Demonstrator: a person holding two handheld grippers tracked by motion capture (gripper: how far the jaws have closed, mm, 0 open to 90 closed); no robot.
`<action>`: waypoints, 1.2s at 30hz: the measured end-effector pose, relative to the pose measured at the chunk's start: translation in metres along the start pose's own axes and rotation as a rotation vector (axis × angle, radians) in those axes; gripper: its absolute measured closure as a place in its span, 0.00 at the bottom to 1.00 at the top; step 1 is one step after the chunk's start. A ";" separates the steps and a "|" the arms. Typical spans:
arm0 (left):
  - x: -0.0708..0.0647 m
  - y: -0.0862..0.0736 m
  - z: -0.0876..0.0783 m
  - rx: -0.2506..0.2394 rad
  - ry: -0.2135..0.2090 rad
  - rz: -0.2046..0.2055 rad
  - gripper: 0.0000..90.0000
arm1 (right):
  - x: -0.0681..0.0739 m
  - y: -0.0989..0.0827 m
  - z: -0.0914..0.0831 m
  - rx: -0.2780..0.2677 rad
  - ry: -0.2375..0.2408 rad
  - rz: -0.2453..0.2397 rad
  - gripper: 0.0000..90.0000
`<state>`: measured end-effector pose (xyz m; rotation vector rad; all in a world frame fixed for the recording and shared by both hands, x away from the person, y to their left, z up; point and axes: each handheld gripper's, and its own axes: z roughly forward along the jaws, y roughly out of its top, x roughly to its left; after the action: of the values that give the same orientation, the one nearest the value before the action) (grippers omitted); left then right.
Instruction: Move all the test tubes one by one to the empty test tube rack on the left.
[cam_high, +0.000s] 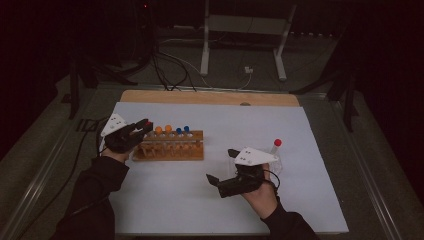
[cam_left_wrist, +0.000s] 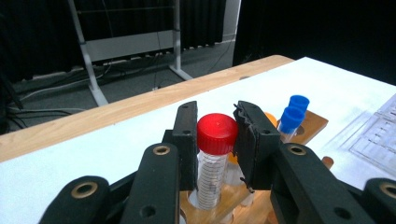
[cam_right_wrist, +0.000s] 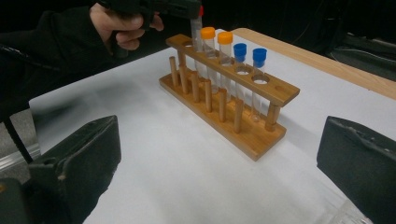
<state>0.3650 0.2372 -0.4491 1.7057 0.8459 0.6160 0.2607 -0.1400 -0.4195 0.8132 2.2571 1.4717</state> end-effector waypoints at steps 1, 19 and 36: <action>0.000 -0.001 0.000 0.002 0.002 -0.002 0.80 | 0.000 0.000 0.000 0.000 0.001 0.001 0.00; 0.001 -0.008 0.005 0.065 -0.005 -0.008 0.80 | 0.000 0.000 -0.001 -0.001 0.002 0.003 0.00; -0.003 -0.003 -0.009 0.055 -0.064 -0.008 0.38 | -0.005 0.005 -0.009 -0.026 -0.012 0.003 0.00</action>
<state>0.3552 0.2406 -0.4493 1.7614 0.8303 0.5342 0.2606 -0.1481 -0.4111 0.8155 2.2247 1.4903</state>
